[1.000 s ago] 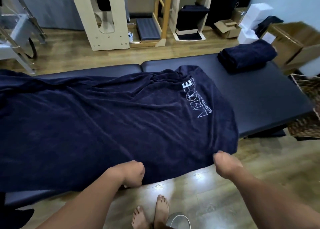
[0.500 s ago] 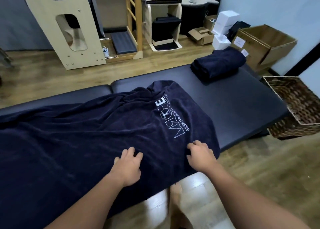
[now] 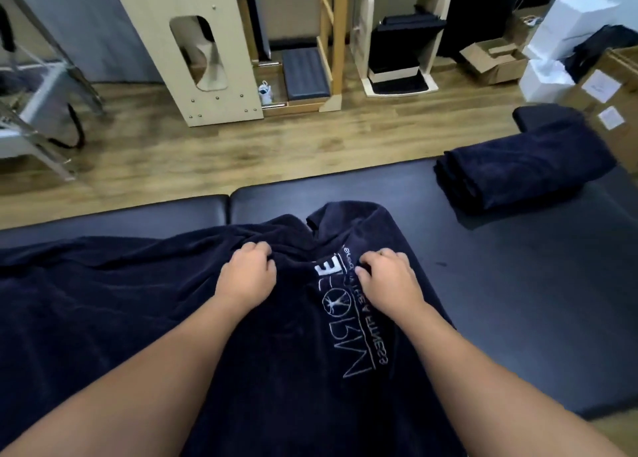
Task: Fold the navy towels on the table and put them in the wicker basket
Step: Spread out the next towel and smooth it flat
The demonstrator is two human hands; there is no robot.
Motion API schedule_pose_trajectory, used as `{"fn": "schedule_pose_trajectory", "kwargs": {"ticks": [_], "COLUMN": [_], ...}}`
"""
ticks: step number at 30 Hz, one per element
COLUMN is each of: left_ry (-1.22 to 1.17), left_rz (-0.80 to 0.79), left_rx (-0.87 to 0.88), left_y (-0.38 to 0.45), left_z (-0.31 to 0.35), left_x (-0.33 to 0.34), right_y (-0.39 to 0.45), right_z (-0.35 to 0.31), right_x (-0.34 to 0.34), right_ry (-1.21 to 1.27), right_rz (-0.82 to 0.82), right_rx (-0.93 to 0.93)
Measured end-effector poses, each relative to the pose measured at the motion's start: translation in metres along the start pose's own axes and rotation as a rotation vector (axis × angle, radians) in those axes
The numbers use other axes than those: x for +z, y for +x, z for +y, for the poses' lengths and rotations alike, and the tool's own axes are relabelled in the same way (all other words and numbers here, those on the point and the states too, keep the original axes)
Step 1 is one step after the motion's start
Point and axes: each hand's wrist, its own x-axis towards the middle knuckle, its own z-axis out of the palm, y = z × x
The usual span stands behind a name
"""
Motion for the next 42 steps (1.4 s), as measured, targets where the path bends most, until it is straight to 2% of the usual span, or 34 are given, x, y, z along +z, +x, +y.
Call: {"fn": "schedule_pose_trajectory", "kwargs": {"ticks": [3, 6, 10, 12, 14, 16, 18, 19, 20, 21, 22, 25, 27, 29, 31, 34, 38, 40, 42], "left_ry": [-0.079, -0.102, 0.128, 0.22, 0.168, 0.044, -0.111, -0.229, -0.343, -0.396, -0.354, -0.004, 0.161, 0.272, 0.379, 0.402, 0.349, 0.34, 0.363], "left_rz": [-0.022, -0.108, -0.318, -0.362, -0.326, -0.169, 0.085, 0.161, 0.161, 0.093, -0.007, -0.188, -0.285, -0.44, -0.506, -0.486, -0.509, -0.507, -0.502], "left_rx": [-0.031, -0.066, -0.101, -0.095, -0.13, -0.154, -0.153, -0.148, -0.134, -0.094, -0.029, 0.103, 0.111, 0.094, 0.093, 0.08, 0.038, 0.009, 0.0], "left_y": [0.029, 0.054, 0.082, 0.094, 0.104, 0.123, 0.148, 0.157, 0.165, 0.169, 0.17, 0.156, 0.143, 0.131, 0.125, 0.131, 0.149, 0.153, 0.153], "left_z": [0.003, 0.001, 0.0, 0.002, 0.005, 0.008, 0.012, 0.016, 0.02, 0.022, 0.023, 0.024, 0.03, 0.038, 0.04, 0.039, 0.049, 0.055, 0.06], "left_x": [-0.005, -0.003, -0.002, -0.005, -0.012, -0.025, -0.04, -0.047, -0.053, -0.056, -0.056, -0.037, -0.018, 0.0, 0.015, 0.022, 0.02, 0.019, 0.018], "right_y": [0.048, 0.097, 0.141, 0.151, 0.16, 0.173, 0.191, 0.199, 0.207, 0.213, 0.216, 0.213, 0.197, 0.173, 0.146, 0.104, 0.054, 0.033, 0.018], "right_z": [-0.012, -0.032, -0.052, -0.055, -0.055, -0.053, -0.045, -0.041, -0.037, -0.032, -0.029, -0.016, -0.008, -0.001, 0.006, 0.021, 0.051, 0.061, 0.069], "right_x": [-0.009, -0.011, -0.01, -0.011, -0.016, -0.025, -0.039, -0.046, -0.052, -0.056, -0.057, -0.039, -0.02, -0.001, 0.014, 0.032, 0.04, 0.039, 0.036], "right_ry": [0.078, 0.128, -0.04, -0.161, -0.242, -0.243, -0.088, 0.019, 0.127, 0.199, 0.21, 0.127, 0.039, -0.009, 0.015, -0.041, -0.094, -0.101, -0.108], "right_rz": [0.04, -0.017, -0.211, -0.245, -0.268, -0.243, -0.02, 0.124, 0.234, 0.272, 0.242, 0.049, -0.046, -0.053, 0.019, 0.125, 0.292, 0.333, 0.323], "right_rx": [-0.063, -0.078, 0.025, 0.008, -0.057, -0.008, 0.15, 0.232, 0.29, 0.304, 0.274, 0.091, 0.021, -0.016, -0.015, 0.078, 0.38, 0.527, 0.589]}}
